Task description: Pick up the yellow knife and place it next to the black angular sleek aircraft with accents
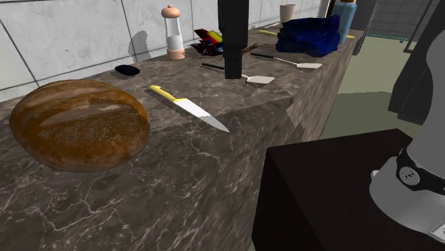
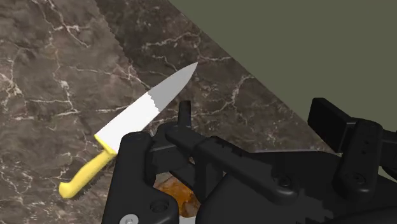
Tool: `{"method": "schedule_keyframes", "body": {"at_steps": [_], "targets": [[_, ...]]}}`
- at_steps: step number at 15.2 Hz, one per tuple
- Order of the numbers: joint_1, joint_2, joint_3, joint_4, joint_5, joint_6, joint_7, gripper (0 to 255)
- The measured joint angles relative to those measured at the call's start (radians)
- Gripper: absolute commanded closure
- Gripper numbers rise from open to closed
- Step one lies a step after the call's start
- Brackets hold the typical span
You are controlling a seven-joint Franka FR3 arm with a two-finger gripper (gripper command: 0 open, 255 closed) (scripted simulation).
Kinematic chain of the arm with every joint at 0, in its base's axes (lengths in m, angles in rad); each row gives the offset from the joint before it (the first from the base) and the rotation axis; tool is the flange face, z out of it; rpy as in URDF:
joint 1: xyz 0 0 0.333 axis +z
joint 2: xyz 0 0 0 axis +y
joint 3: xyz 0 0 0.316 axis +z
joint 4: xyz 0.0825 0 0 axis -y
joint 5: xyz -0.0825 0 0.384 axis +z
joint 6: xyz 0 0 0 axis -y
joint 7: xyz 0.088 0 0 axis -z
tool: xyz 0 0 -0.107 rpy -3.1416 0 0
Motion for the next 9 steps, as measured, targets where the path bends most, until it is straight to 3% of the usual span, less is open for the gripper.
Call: {"method": "schedule_keyframes", "body": {"at_steps": [9], "targets": [[-0.068, 0.264, -0.087, 0.116, 0.014, 0.190, 0.000, 0]]}}
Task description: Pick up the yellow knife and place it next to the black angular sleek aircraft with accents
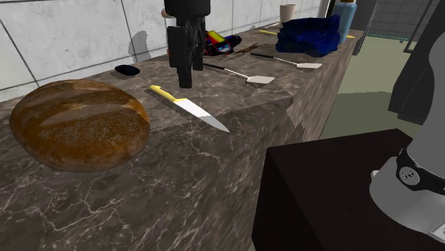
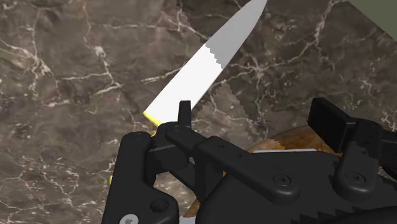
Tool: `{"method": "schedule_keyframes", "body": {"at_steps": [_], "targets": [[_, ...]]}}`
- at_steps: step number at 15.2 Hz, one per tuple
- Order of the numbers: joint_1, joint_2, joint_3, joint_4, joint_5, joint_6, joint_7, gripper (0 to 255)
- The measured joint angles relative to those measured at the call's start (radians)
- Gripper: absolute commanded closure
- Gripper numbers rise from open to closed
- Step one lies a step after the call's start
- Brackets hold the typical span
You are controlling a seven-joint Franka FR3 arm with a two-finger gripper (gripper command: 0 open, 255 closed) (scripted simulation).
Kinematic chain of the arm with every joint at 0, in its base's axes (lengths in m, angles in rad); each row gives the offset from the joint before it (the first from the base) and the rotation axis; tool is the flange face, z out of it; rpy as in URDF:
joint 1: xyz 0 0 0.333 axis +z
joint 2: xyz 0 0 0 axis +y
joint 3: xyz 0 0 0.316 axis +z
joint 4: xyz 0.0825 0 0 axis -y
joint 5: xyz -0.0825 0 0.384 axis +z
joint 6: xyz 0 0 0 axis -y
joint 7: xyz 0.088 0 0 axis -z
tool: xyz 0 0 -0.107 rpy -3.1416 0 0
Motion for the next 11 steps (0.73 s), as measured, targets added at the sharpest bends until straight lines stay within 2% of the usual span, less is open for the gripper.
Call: {"method": "schedule_keyframes", "body": {"at_steps": [8, 11], "targets": [[-0.060, 0.246, -0.062, 0.162, 0.071, 0.115, -0.015, 0], [-0.068, 0.289, -0.066, 0.171, 0.086, 0.150, -0.020, 0]]}}
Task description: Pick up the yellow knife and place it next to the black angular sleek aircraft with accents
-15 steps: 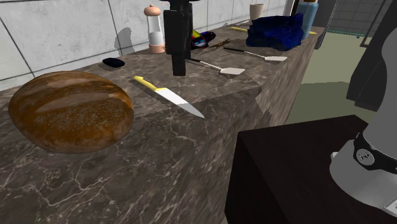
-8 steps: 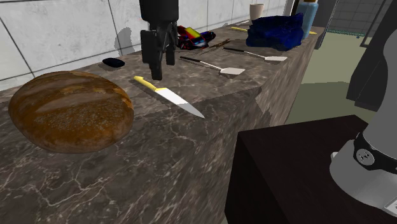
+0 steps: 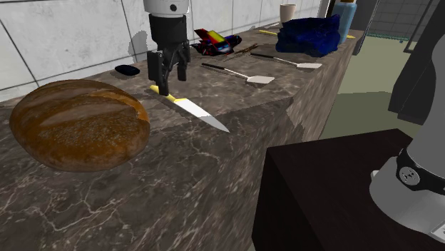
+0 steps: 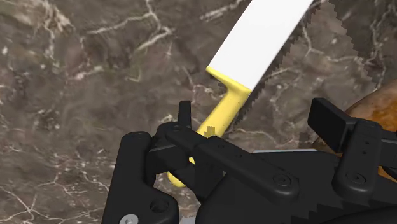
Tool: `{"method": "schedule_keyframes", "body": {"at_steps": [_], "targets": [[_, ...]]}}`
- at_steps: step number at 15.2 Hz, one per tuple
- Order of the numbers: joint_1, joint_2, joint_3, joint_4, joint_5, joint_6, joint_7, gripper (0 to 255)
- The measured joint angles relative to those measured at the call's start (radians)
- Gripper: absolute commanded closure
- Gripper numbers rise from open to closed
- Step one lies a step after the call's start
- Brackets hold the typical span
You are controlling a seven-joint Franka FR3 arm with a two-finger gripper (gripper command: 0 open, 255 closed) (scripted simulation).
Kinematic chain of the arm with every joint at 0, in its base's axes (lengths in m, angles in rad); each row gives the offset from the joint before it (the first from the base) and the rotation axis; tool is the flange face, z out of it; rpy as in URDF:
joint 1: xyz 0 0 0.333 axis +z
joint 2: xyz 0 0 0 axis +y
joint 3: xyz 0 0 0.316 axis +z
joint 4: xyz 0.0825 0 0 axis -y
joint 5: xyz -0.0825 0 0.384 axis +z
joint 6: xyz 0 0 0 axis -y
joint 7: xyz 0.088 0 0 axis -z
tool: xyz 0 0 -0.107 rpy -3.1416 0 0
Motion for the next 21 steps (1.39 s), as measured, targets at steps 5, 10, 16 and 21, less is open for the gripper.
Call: {"method": "schedule_keyframes", "body": {"at_steps": [5, 10, 16, 21], "targets": [[-0.005, 0.040, 0.002, -0.012, 0.016, 0.052, -0.012, 0], [-0.005, 0.048, 0.003, -0.019, 0.019, 0.066, -0.013, 0], [-0.005, 0.048, 0.004, -0.018, 0.020, 0.066, -0.014, 255], [-0.005, 0.048, 0.004, -0.018, 0.020, 0.067, -0.014, 255]]}}
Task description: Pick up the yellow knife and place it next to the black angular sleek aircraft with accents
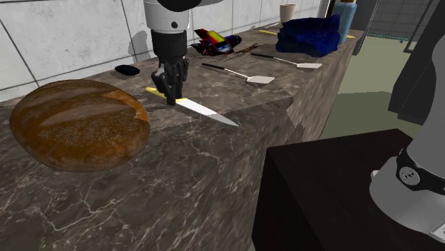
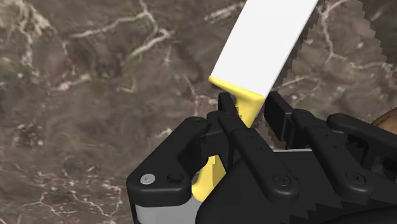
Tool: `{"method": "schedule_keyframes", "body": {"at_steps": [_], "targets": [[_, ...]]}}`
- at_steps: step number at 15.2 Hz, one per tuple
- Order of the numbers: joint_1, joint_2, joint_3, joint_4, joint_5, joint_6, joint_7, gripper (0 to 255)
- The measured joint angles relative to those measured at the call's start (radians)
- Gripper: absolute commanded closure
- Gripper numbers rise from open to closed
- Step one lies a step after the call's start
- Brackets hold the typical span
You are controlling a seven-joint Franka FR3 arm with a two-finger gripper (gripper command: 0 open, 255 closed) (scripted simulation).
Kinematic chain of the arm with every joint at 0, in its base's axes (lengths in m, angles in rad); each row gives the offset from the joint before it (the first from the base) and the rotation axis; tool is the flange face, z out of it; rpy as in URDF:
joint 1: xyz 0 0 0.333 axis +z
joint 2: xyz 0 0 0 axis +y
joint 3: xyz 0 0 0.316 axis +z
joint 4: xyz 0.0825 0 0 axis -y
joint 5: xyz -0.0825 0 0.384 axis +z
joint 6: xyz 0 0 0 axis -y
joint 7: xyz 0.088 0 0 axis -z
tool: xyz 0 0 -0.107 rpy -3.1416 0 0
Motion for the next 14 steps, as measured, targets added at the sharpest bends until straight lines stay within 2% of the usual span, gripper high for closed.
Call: {"method": "schedule_keyframes", "body": {"at_steps": [4, 14], "targets": [[0.002, -0.009, -0.001, 0.005, -0.004, -0.014, 0.005, 255], [0.005, -0.075, -0.007, 0.060, -0.031, -0.133, 0.023, 255]]}}
